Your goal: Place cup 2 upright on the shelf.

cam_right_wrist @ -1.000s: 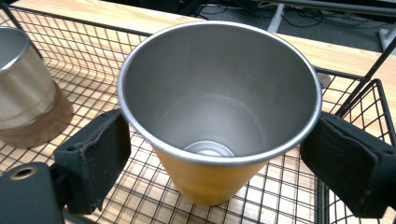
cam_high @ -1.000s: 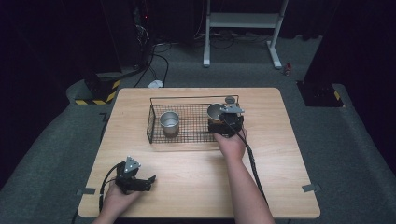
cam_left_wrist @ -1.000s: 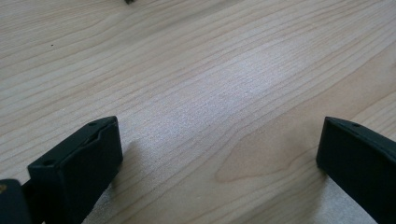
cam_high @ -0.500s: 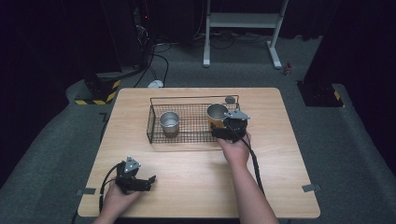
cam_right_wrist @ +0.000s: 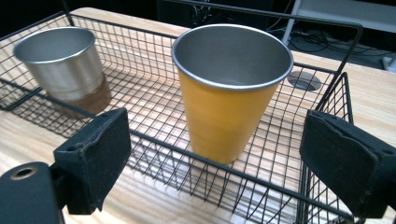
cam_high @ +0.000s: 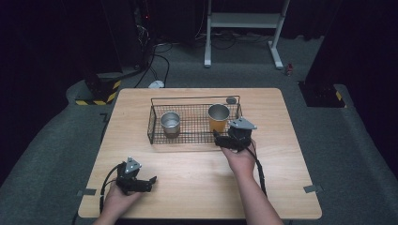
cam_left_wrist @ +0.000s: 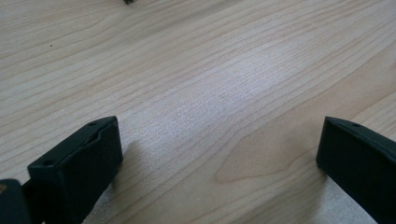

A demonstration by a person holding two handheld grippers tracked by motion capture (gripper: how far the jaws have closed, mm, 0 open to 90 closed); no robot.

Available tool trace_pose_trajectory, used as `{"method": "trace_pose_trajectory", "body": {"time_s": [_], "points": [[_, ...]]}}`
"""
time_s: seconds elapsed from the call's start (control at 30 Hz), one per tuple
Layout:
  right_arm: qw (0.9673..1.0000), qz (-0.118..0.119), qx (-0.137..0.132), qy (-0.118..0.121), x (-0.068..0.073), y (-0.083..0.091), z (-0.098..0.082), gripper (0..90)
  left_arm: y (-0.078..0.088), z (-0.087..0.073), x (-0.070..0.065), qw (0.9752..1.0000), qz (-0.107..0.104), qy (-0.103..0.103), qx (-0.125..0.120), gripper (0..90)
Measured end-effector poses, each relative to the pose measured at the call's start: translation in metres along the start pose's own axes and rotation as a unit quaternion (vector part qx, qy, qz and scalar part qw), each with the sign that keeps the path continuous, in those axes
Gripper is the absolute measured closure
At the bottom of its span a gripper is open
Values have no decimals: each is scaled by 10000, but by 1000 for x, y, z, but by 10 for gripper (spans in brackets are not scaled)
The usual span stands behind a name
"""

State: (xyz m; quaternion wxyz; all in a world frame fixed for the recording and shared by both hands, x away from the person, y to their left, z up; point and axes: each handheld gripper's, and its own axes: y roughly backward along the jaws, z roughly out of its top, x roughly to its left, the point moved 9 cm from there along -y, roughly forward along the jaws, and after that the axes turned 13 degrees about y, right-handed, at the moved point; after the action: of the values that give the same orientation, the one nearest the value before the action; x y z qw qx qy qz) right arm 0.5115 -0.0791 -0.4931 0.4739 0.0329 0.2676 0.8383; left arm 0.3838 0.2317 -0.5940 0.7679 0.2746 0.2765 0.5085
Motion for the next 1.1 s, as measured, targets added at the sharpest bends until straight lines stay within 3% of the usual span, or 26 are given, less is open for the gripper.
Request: {"method": "trace_pose_trajectory", "body": {"time_s": [0.57, 1.1], "points": [[9999, -41, 84, 95, 11, 30, -25, 92, 0, 0, -1, 10000, -9, 31, 3, 7], [9994, -182, 284, -4, 2, 63, -76, 94, 0, -1, 0, 10000, -5, 21, 6, 8]]}}
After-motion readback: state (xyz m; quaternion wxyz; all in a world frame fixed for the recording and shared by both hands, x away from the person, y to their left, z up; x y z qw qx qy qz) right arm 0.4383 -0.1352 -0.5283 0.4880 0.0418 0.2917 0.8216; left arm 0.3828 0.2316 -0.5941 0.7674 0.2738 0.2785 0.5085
